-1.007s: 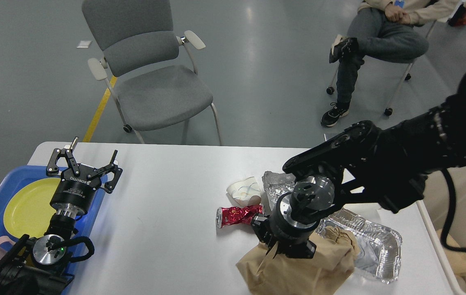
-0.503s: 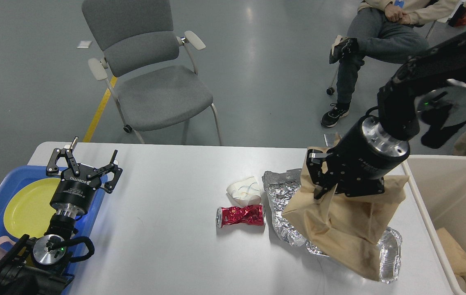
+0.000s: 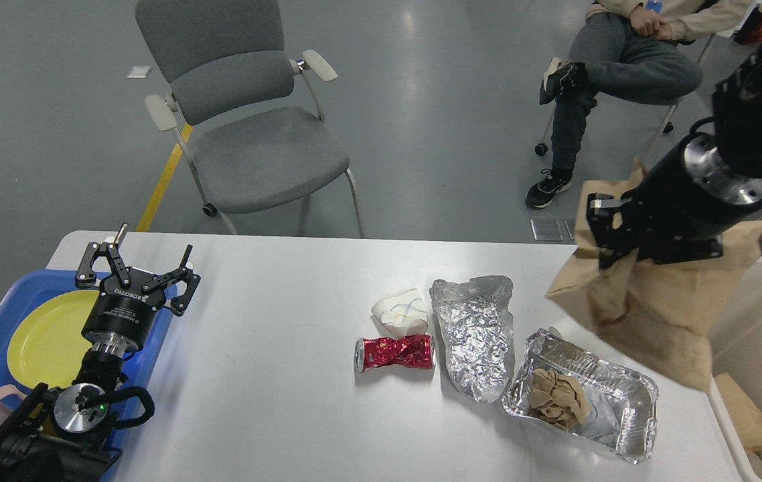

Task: Tidy desktop
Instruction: 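Lift the paper bag and drop it into the white bin, then move the right gripper back over the foil tray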

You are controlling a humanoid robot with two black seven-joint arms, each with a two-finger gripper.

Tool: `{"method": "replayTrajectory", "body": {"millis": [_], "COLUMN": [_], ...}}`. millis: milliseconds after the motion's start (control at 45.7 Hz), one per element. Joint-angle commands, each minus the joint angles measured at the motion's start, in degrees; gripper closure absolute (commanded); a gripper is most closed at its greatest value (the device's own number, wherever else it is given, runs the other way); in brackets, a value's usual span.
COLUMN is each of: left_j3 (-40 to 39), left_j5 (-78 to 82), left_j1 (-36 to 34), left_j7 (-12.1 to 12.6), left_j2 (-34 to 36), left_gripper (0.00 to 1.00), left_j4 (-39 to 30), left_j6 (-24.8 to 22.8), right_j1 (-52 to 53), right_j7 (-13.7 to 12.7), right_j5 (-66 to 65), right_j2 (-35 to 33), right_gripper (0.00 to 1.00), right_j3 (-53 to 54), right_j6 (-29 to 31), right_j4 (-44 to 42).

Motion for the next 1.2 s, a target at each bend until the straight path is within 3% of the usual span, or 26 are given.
{"method": "replayTrajectory", "body": {"millis": [0, 153, 306, 525, 766, 876, 1182], "left_j3": [0.0, 0.0, 0.0, 0.0, 0.0, 0.0, 0.0], "left_j5": [0.0, 0.0, 0.0, 0.0, 0.0, 0.0, 0.0], "left_j1": [0.01, 0.01, 0.01, 0.01, 0.01, 0.01, 0.01], "left_j7": [0.0, 0.0, 0.0, 0.0, 0.0, 0.0, 0.0], "left_j2": [-0.01, -0.01, -0.01, -0.01, -0.01, -0.01, -0.01], "left_gripper": [0.04, 0.04, 0.04, 0.04, 0.04, 0.04, 0.04], "left_j4": [0.0, 0.0, 0.0, 0.0, 0.0, 0.0, 0.0], "left_j6": [0.0, 0.0, 0.0, 0.0, 0.0, 0.0, 0.0], "right_j1": [-7.18, -20.01, -39.25, -68.78, -94.81, -101.67, -106.6], "right_j7": [-0.02, 0.07, 0.07, 0.07, -0.11, -0.55, -0.72], "right_j5": [-0.82, -3.72, -4.17, -4.08, -3.37, -3.02, -3.02], "right_j2": [-5.74, -17.08, -23.15, -22.02, -11.21, -8.31, -6.28], "right_gripper": [1.0, 1.0, 1.0, 1.0, 1.0, 1.0, 1.0], "right_j3": [-6.15, -5.02, 3.06, 16.86, 23.64, 23.99, 29.53], "right_j6": [-4.08, -7.07, -12.86, -22.18, -35.36, -37.57, -37.92], "right_j4": [-8.28, -22.26, -37.28, -60.31, -81.94, -86.78, -87.14]}}
